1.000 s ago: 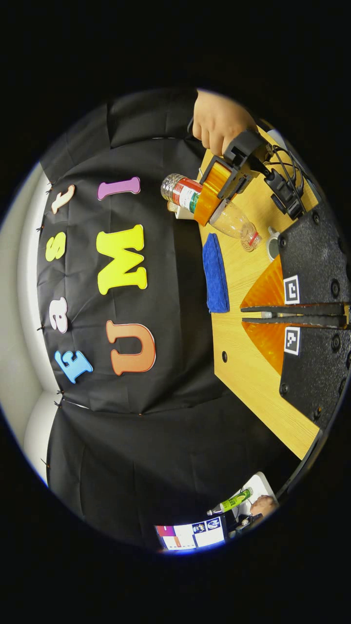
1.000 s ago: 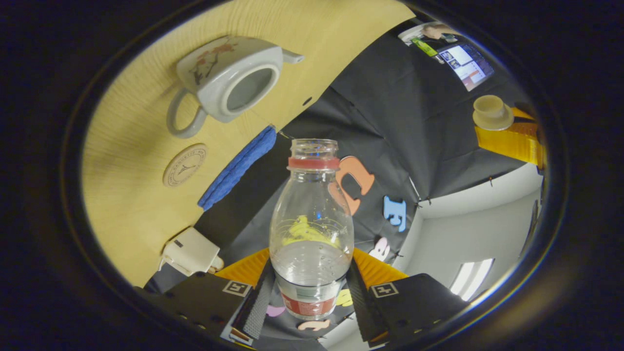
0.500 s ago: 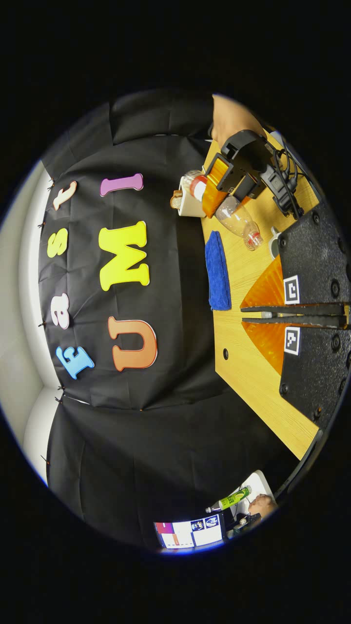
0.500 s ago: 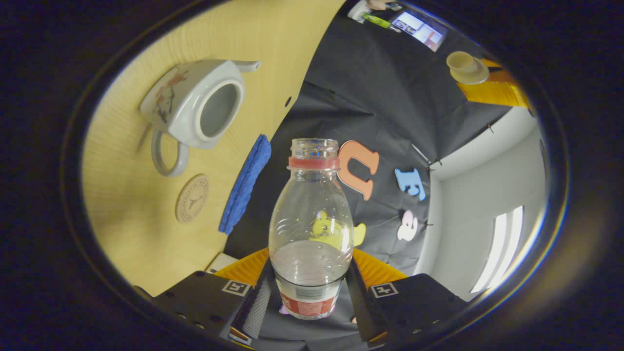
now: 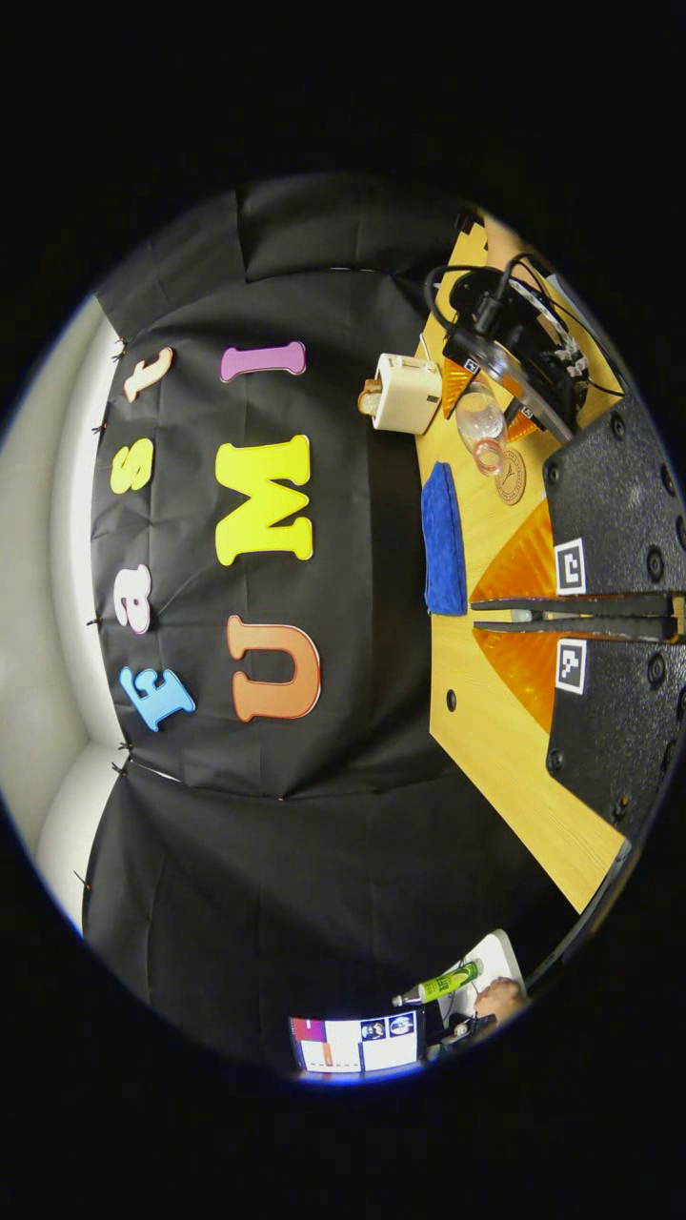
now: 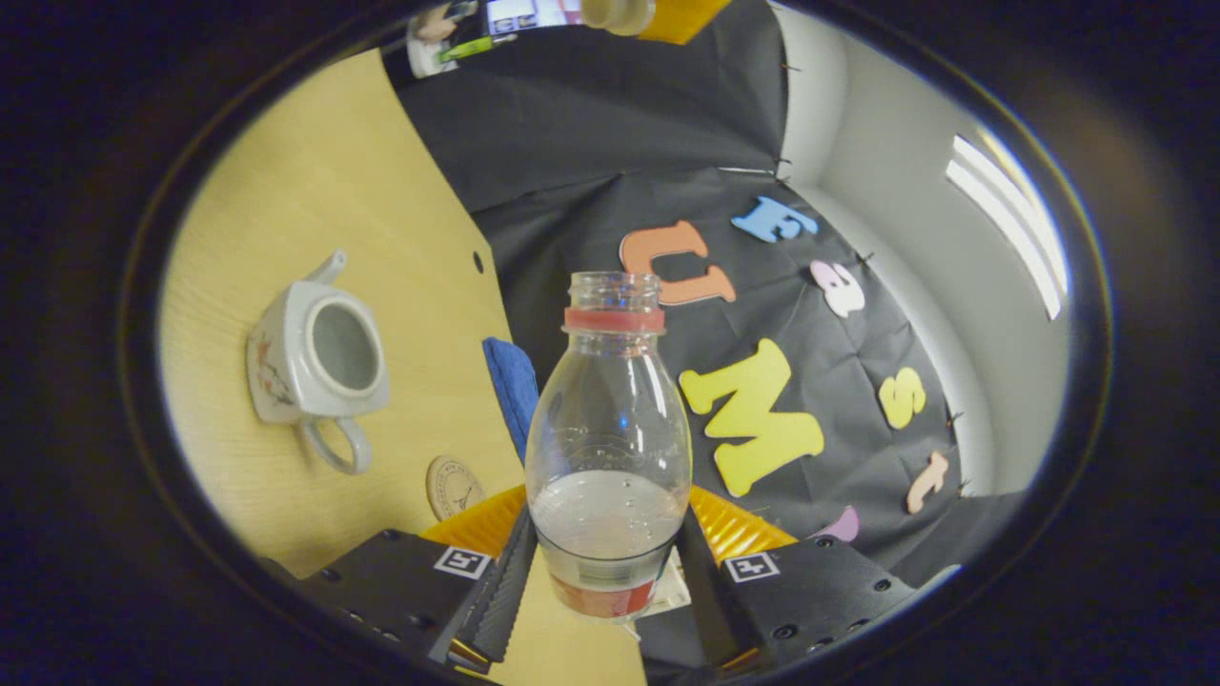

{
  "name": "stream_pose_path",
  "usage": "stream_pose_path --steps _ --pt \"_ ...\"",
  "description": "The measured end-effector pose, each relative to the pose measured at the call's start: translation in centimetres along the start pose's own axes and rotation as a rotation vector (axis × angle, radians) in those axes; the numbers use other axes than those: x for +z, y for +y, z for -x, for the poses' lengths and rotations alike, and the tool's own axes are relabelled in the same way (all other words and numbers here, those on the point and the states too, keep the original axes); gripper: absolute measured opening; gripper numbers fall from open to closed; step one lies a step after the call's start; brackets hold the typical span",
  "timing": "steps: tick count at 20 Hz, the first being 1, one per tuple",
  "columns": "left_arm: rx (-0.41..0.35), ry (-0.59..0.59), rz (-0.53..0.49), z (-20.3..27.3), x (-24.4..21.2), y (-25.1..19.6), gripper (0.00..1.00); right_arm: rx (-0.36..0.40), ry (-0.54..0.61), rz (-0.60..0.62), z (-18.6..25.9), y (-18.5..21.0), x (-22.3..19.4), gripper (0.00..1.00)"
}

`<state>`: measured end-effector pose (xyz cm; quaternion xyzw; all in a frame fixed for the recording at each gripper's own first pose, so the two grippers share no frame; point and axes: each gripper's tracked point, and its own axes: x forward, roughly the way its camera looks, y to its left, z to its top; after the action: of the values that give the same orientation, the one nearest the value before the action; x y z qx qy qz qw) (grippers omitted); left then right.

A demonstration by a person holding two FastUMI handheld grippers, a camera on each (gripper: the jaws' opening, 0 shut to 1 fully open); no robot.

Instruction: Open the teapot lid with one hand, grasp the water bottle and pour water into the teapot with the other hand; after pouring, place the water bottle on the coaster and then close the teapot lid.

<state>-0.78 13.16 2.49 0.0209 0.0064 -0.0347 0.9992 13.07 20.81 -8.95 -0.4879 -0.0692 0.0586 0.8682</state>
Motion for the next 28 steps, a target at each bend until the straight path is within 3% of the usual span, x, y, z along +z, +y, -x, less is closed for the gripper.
stream_pose_path --steps 3,7,11,19,28 --pt "0.005 0.003 0.009 -0.1 -0.1 0.1 0.03 0.034 0.047 -0.247 -0.9 -1.0 -0.7 0.74" --pt "0.004 0.007 0.018 -0.4 -0.3 0.1 0.04 0.024 0.081 -0.587 -2.6 -3.2 -0.8 0.77" --pt "0.003 0.014 0.002 -0.5 -0.8 0.2 0.04 0.122 0.102 -0.947 -4.2 -2.8 1.3 0.76" --pt "0.006 0.045 -0.013 -1.4 -1.9 0.2 0.04 0.185 0.165 -1.036 -8.7 1.5 0.3 0.74" --pt "0.020 0.115 -0.011 -3.0 -4.4 0.6 0.04 0.193 0.178 -1.006 -10.7 3.5 -0.5 0.76"
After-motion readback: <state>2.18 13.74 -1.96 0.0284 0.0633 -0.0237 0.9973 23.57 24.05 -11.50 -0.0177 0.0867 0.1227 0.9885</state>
